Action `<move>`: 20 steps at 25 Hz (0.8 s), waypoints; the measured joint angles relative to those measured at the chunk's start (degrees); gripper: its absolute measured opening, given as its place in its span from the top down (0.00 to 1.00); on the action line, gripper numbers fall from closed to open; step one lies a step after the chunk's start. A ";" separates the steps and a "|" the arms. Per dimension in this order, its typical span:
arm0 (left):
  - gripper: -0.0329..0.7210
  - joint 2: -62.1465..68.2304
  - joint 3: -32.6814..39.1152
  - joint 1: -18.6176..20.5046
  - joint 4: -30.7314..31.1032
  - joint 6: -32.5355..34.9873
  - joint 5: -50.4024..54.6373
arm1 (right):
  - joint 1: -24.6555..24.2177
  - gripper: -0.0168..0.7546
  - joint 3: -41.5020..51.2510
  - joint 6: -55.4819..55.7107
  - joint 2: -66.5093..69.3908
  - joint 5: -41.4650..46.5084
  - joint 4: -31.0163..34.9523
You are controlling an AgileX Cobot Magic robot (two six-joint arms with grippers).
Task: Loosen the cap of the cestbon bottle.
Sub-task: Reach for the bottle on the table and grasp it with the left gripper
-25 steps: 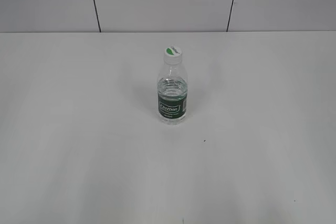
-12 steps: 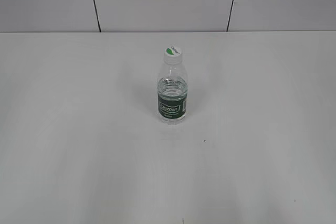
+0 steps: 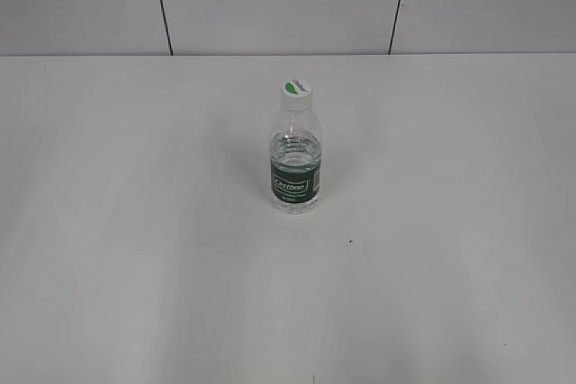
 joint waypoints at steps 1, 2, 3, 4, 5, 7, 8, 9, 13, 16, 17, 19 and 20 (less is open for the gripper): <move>0.46 2.90 0.00 0.00 0.00 0.00 -2.65 | 0.00 0.31 0.00 0.00 0.00 0.00 0.00; 0.46 5.29 0.00 0.00 0.13 0.00 -5.06 | 0.00 0.31 0.00 0.00 0.00 0.00 0.00; 0.46 8.18 0.00 0.00 0.25 0.00 -8.16 | 0.00 0.31 0.00 0.00 0.00 0.00 0.00; 0.46 11.05 0.00 0.00 0.25 0.00 -11.54 | 0.00 0.31 0.00 0.00 0.00 0.00 0.00; 0.46 13.44 0.00 0.00 0.38 0.00 -14.56 | 0.00 0.31 0.00 0.00 0.00 0.00 0.00; 0.46 18.97 0.00 0.00 0.49 0.00 -22.49 | 0.00 0.31 0.00 0.00 0.00 0.00 0.00; 0.46 21.74 0.00 0.00 0.95 0.00 -26.84 | 0.00 0.31 0.00 0.00 0.00 0.00 0.00; 0.46 24.82 0.00 0.00 0.95 0.00 -30.37 | 0.00 0.31 0.00 0.05 0.00 0.00 0.00; 0.46 32.67 0.00 0.00 0.88 0.00 -44.80 | 0.00 0.31 0.00 0.04 0.00 0.00 0.00; 0.46 38.85 0.00 0.00 0.88 0.00 -51.98 | 0.00 0.31 0.00 0.04 0.00 0.00 0.00; 0.47 40.95 0.00 0.00 0.88 0.00 -54.02 | 0.00 0.31 0.00 0.04 0.00 0.00 0.00; 0.47 44.96 -0.04 0.00 0.88 0.00 -57.50 | 0.00 0.31 0.00 0.04 0.00 0.00 0.00; 0.49 46.62 -0.20 0.00 0.88 0.00 -58.67 | 0.00 0.31 0.00 0.04 0.00 0.00 0.00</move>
